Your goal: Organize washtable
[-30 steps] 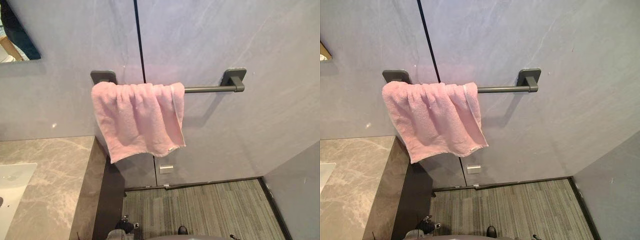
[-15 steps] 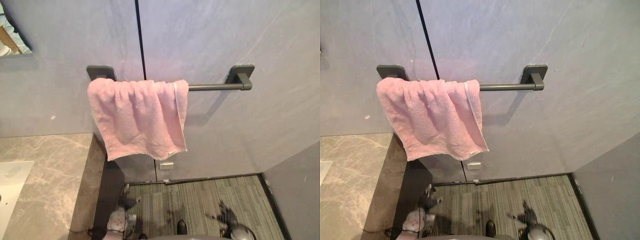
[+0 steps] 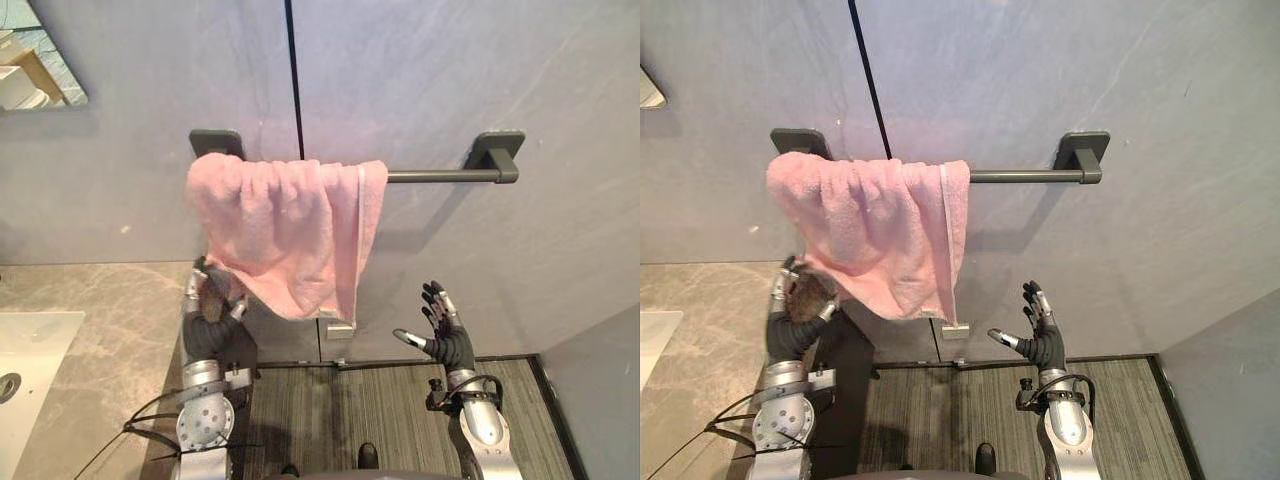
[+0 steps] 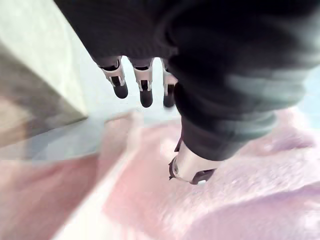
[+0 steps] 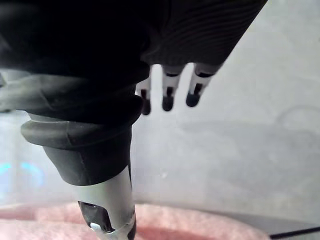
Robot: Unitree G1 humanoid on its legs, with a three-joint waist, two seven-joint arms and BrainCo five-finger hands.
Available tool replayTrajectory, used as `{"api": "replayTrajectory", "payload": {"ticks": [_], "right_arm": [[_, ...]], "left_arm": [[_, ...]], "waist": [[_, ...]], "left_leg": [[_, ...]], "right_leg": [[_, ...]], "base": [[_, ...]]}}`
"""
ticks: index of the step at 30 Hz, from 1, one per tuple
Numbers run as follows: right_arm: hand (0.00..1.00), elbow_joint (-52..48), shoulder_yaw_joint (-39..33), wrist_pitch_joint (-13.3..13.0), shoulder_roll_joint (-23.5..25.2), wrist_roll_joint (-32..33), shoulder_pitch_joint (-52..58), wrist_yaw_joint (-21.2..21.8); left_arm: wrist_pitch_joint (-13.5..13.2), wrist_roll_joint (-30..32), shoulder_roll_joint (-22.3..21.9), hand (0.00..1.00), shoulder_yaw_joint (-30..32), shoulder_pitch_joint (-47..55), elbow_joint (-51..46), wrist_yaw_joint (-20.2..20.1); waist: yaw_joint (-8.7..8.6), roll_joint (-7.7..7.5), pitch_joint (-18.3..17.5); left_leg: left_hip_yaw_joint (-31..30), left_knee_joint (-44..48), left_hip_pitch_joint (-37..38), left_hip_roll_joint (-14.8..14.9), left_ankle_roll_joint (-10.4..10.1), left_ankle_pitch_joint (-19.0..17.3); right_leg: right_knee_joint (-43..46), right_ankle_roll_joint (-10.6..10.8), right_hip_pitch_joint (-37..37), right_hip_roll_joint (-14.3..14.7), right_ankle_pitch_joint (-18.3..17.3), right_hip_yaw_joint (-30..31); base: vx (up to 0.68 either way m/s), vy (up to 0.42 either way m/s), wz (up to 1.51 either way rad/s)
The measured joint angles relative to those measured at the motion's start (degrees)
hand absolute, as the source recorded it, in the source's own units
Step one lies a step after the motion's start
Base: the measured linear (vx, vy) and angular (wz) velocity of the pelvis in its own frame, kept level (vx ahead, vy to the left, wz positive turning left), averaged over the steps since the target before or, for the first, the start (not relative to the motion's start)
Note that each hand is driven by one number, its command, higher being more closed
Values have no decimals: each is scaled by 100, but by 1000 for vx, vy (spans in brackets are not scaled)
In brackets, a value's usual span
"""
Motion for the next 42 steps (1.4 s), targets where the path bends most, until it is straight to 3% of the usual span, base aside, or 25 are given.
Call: {"api": "replayTrajectory", "payload": {"ticks": [4, 9, 18, 25, 34, 42], "right_arm": [[0, -41, 85, -158, -23, 243, -168, -65], [0, -40, 101, -184, -74, 244, -366, -140], [0, -4, 144, -128, -78, 239, -690, -151], [0, 242, 141, -60, -84, 163, -1398, -410], [0, 466, 209, -56, -135, 402, -1964, -485], [0, 508, 215, -55, -134, 661, -2321, -478]], "left_arm": [[-150, 559, -17, 0, 305, 34, -420, 518], [-231, 689, -39, 0, 357, 152, -481, 625], [-176, -136, -55, 0, 286, 258, -434, -61], [115, -1630, 34, 0, -163, 208, -144, -893], [283, -2397, 337, 0, -233, -698, -32, -1141], [333, -2375, 468, 0, -275, -1470, 493, -1018]], "waist": [[55, 25, -18], [141, 96, -81], [151, 20, -186], [161, -5, -205], [143, 118, -337], [138, 133, -361]], "left_leg": [[-64, 40, 8, -4, -2, 3], [-132, 47, -22, -13, -2, 14], [-350, 14, -72, -47, -3, 93], [-461, 10, -76, -96, 44, 155], [-574, -67, -181, -100, -26, 266], [-584, -76, -259, -93, -35, 283]], "right_leg": [[-1, 5, 65, 2, -6, -79], [0, -7, 73, -4, -6, -175], [1, -25, 103, -47, 6, -388], [-1, -9, 165, -127, -3, -522], [0, -43, 68, -105, 19, -638], [-1, -46, -17, -97, 21, -643]], "base": [[-43, 7, 11], [-14, 9, 9], [3, 19, 12], [-36, 26, 10], [0, 5, 6], [-3, 1, 1]]}}
